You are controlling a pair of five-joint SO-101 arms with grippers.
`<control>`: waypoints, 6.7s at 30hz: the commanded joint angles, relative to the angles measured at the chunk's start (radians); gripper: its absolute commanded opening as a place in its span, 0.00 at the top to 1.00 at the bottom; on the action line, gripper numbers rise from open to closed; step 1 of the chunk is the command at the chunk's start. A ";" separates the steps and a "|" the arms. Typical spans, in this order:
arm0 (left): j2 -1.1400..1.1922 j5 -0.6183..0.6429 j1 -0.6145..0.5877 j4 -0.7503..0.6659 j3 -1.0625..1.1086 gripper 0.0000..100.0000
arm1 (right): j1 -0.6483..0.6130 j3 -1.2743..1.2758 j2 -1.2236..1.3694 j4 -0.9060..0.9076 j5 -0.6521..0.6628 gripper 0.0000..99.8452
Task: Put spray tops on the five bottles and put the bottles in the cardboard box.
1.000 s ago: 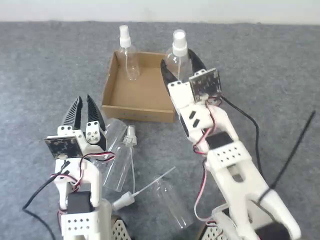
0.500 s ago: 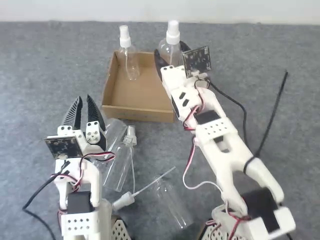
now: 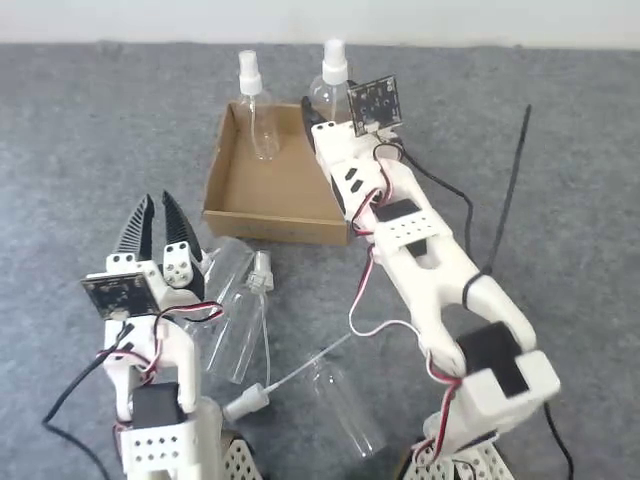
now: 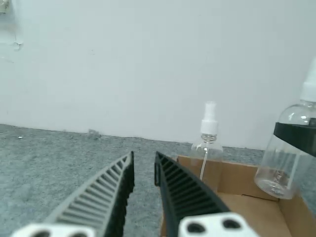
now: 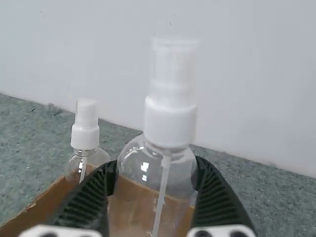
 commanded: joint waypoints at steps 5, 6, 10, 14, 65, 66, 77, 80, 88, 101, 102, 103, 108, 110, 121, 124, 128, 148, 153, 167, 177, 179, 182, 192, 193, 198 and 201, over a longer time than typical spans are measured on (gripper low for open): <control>-0.017 -0.006 -0.002 -0.002 -0.010 0.93 | -0.007 -0.080 0.120 -0.228 0.002 0.99; -0.017 -0.006 -0.002 -0.002 -0.010 0.93 | -0.007 -0.086 0.137 -0.240 0.002 0.99; -0.017 -0.006 -0.002 -0.002 -0.010 0.93 | -0.004 -0.149 0.209 -0.251 0.002 0.99; -0.017 -0.006 -0.002 -0.002 -0.010 0.93 | -0.007 -0.219 0.298 -0.249 0.002 0.99; -0.017 -0.006 -0.002 -0.002 -0.010 0.93 | -0.047 -0.413 0.665 -0.414 0.249 0.85; -0.017 -0.006 -0.002 -0.002 -0.010 0.93 | -0.047 -0.413 0.665 -0.414 0.249 0.85; -0.017 -0.006 -0.002 -0.002 -0.010 0.93 | -0.044 -0.402 0.624 -0.341 0.123 0.78; -0.017 -0.006 -0.002 -0.002 -0.010 0.93 | -0.045 -0.402 0.616 -0.315 0.089 0.75; -0.017 -0.006 -0.002 -0.002 -0.010 0.93 | -0.045 -0.387 0.607 -0.321 0.086 0.75; -0.017 -0.006 -0.002 -0.002 -0.010 0.93 | -0.045 -0.236 0.456 -0.317 0.081 0.75; -0.017 -0.006 -0.002 -0.002 -0.010 0.93 | -0.045 -0.224 0.447 -0.317 0.080 0.75; -0.017 -0.006 -0.002 -0.002 -0.010 0.93 | -0.045 -0.215 0.440 -0.317 0.080 0.75; -0.017 -0.006 -0.002 -0.002 -0.010 0.93 | -0.045 -0.158 0.394 -0.317 0.080 0.75; -0.017 -0.006 -0.002 -0.002 -0.010 0.93 | -0.047 -0.121 0.364 -0.315 0.084 0.75; -0.017 -0.006 -0.009 -0.002 -0.010 0.93 | -0.070 0.176 0.085 -0.315 0.086 0.75; -0.017 -0.006 -0.020 -0.002 -0.010 0.93 | -0.073 0.253 0.007 -0.315 0.086 0.75; -0.017 0.000 -0.071 -0.028 -0.010 0.94 | -0.073 0.330 -0.082 -0.314 0.084 0.75; -0.017 0.002 -0.074 -0.028 -0.010 0.94 | -0.119 0.551 -0.622 0.305 0.077 0.75; -0.017 0.002 -0.074 -0.028 -0.010 0.94 | -0.151 0.551 -0.743 0.526 0.077 0.75; -0.017 0.002 -0.074 -0.026 -0.010 0.94 | -0.254 0.551 -1.058 1.043 0.077 0.75; -0.017 0.000 -0.074 -0.026 -0.010 0.94 | -0.381 0.549 -1.122 1.305 0.077 0.75; -0.017 -0.002 -0.074 -0.026 -0.010 0.94 | -0.395 0.545 -1.122 1.339 0.044 0.75; -0.017 -0.003 -0.072 -0.026 -0.010 0.94 | -0.426 0.545 -1.116 1.363 -0.015 0.75; -0.015 -0.003 -0.072 -0.025 -0.010 0.94 | -0.526 0.543 -1.115 1.448 -0.130 0.75; -0.015 -0.003 -0.072 -0.025 -0.010 0.94 | -0.535 0.543 -1.115 1.457 -0.137 0.75; -0.015 -0.003 -0.072 -0.025 -0.010 0.93 | -0.598 0.545 -1.113 1.489 -0.222 0.75; -0.015 -0.003 -0.072 -0.025 -0.010 0.93 | -0.638 0.551 -1.112 1.489 -0.275 0.75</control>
